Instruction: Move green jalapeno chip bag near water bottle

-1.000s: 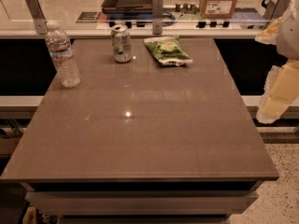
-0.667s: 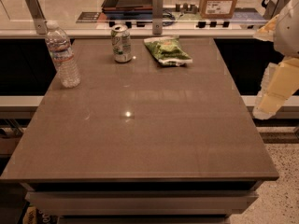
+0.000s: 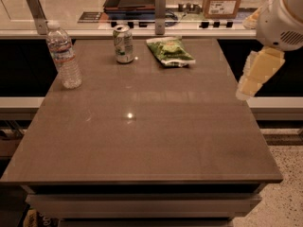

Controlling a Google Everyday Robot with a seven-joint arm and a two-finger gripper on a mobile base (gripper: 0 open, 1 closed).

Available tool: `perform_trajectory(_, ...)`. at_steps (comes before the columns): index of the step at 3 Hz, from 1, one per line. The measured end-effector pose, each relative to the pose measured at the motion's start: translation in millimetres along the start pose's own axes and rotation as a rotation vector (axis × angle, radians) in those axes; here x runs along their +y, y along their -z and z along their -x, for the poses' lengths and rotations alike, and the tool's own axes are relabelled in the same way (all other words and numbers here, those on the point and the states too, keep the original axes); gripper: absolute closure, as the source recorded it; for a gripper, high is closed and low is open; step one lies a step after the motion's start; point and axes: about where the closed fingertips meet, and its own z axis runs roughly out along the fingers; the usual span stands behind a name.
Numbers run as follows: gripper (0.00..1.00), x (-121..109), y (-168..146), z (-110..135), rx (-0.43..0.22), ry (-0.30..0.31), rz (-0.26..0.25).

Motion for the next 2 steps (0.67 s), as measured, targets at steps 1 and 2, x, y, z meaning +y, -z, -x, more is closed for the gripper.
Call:
perform_trajectory(1, 0.0, -35.2, -23.4, 9.2, -0.023, -0.022, -0.076)
perform_trajectory(2, 0.0, -72.9, -52.4, 20.4, -0.063, -0.047, -0.131)
